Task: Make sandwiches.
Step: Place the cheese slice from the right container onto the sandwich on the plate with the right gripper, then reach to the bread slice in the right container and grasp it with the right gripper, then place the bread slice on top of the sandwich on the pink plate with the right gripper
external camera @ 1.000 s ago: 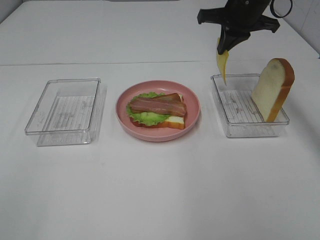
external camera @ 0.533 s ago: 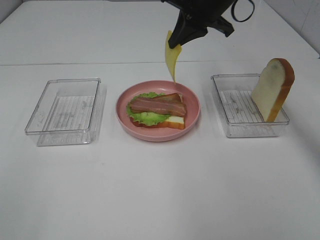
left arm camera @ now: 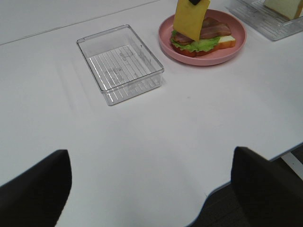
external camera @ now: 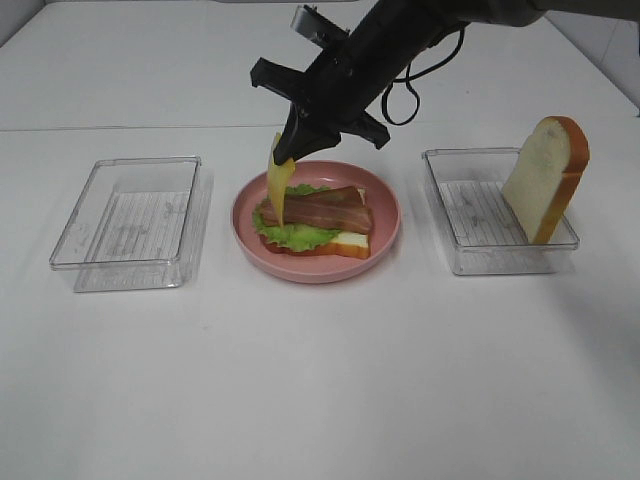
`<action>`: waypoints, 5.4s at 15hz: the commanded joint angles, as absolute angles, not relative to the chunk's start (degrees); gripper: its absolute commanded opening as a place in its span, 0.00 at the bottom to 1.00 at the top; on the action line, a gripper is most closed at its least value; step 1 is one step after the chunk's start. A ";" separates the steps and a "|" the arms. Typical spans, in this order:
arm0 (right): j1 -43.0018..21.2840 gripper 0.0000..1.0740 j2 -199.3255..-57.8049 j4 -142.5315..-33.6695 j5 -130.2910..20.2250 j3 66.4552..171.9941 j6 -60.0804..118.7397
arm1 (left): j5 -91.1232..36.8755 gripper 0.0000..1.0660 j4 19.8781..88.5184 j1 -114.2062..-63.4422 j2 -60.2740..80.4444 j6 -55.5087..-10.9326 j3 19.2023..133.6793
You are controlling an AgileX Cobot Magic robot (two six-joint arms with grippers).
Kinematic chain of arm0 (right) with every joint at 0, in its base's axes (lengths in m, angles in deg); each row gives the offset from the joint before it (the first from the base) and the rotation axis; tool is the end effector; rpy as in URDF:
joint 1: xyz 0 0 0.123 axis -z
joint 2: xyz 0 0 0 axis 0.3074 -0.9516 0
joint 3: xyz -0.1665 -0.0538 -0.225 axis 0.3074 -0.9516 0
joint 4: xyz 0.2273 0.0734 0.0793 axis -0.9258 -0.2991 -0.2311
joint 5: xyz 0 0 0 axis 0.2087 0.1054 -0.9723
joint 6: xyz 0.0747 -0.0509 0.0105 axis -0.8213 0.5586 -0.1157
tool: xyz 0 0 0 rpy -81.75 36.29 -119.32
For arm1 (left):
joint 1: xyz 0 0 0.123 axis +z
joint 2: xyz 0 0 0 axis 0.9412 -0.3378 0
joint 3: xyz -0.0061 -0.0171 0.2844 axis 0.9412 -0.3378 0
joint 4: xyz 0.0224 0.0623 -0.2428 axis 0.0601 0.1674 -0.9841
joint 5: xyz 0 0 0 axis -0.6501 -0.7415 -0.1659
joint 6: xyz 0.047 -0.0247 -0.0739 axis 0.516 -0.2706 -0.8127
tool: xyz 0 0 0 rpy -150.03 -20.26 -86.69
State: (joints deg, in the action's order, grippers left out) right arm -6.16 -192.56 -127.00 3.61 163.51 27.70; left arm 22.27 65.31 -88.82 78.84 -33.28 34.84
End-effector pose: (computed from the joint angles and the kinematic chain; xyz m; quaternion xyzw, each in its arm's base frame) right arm 0.4384 0.2474 0.1880 -0.0785 0.9370 0.3260 0.0975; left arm -0.0068 -0.0029 0.2777 0.1655 0.8341 -0.0981 0.5170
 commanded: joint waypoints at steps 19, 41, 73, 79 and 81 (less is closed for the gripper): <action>-2.38 0.66 -182.42 -97.55 11.06 163.97 16.24 | 21.69 0.82 64.97 -88.71 80.16 -33.28 34.79; 16.07 0.51 -187.75 -88.27 22.00 163.86 20.13 | 21.69 0.82 64.97 -88.71 80.16 -33.28 34.79; 10.40 0.00 -173.77 -174.56 -4.30 121.34 62.59 | 21.69 0.82 64.97 -88.71 80.16 -33.28 34.79; 4.38 0.00 -182.25 -186.82 -11.86 121.46 66.37 | 21.69 0.82 64.97 -88.71 80.16 -33.28 34.79; 4.44 0.00 -184.37 -188.02 -12.61 121.97 66.60 | 21.69 0.82 64.97 -88.71 80.16 -33.28 34.79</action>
State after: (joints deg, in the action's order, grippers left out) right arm 4.55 -184.20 -186.59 -12.72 121.52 65.57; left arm 22.27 65.31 -88.82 78.84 -33.28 34.84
